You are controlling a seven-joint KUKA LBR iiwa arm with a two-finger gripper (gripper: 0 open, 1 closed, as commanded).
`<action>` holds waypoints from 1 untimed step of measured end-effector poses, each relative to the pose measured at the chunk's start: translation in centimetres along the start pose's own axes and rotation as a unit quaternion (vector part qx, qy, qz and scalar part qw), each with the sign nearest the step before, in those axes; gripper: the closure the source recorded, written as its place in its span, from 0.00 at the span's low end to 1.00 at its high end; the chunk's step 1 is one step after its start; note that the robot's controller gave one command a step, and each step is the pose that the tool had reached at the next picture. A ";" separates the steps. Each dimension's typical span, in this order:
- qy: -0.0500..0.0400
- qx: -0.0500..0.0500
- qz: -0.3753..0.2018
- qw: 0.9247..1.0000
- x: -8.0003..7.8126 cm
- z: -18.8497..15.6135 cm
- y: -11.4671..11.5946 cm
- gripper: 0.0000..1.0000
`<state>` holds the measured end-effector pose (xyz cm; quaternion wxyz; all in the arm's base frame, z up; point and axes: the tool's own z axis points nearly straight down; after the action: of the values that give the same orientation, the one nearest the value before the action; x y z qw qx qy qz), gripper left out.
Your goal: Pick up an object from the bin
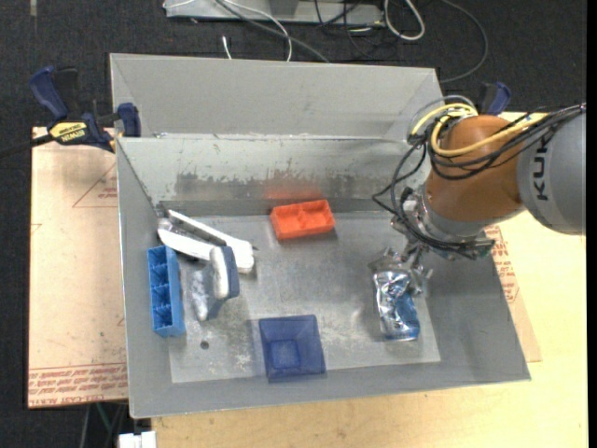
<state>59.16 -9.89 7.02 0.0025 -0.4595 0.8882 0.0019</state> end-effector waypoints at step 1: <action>0.000 0.000 0.000 1.000 0.0 0.0 0.0 1.00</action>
Offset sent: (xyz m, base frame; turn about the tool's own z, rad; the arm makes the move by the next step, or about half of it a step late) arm 0.0002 -0.0001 0.0163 0.0002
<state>59.15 -9.90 7.02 0.0025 -0.4593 0.8883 0.0019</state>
